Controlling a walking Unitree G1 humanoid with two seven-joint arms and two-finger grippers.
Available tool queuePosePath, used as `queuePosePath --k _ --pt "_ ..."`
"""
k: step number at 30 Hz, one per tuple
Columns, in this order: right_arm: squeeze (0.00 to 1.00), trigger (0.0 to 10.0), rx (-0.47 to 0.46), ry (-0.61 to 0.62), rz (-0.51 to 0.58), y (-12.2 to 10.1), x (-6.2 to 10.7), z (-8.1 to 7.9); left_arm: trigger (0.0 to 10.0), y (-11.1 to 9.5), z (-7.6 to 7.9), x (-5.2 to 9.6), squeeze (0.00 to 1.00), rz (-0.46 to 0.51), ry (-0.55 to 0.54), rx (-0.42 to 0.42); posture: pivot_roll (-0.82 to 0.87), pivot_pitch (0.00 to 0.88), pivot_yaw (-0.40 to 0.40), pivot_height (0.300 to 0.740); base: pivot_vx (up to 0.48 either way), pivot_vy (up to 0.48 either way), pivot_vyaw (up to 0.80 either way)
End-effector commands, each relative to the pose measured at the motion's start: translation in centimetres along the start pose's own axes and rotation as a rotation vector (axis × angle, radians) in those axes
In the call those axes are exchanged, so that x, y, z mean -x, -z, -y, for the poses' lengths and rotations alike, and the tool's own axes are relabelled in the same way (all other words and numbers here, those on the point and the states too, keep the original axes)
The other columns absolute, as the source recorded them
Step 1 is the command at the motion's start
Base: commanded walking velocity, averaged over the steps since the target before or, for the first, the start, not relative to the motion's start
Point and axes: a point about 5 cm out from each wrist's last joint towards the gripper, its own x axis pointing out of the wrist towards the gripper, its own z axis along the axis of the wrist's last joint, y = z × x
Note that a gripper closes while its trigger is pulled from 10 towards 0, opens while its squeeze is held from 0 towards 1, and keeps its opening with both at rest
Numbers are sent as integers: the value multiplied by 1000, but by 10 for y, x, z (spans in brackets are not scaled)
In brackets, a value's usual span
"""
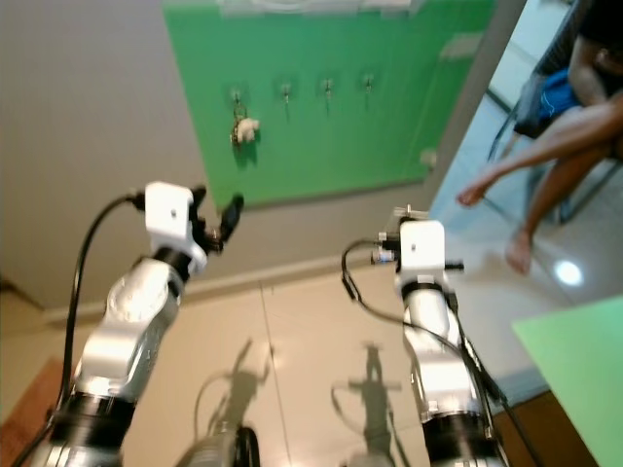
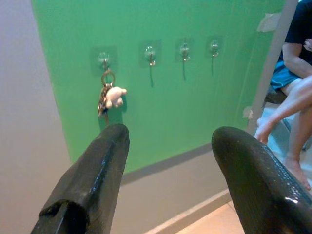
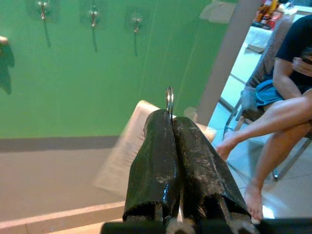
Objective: Hang keys on a hook
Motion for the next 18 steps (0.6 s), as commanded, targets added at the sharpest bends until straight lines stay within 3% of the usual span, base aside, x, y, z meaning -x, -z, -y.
queuePosePath --k 1,18 --pt "0 0 4 3 13 -3 0 2 10000 -2 0 -1 0 10 2 -4 -146 130 29 740 480 0 0" --pt "0 0 11 -19 18 -4 -1 -1 10000 -2 1 -2 0 9 -7 -21 -144 124 27 740 475 0 0"
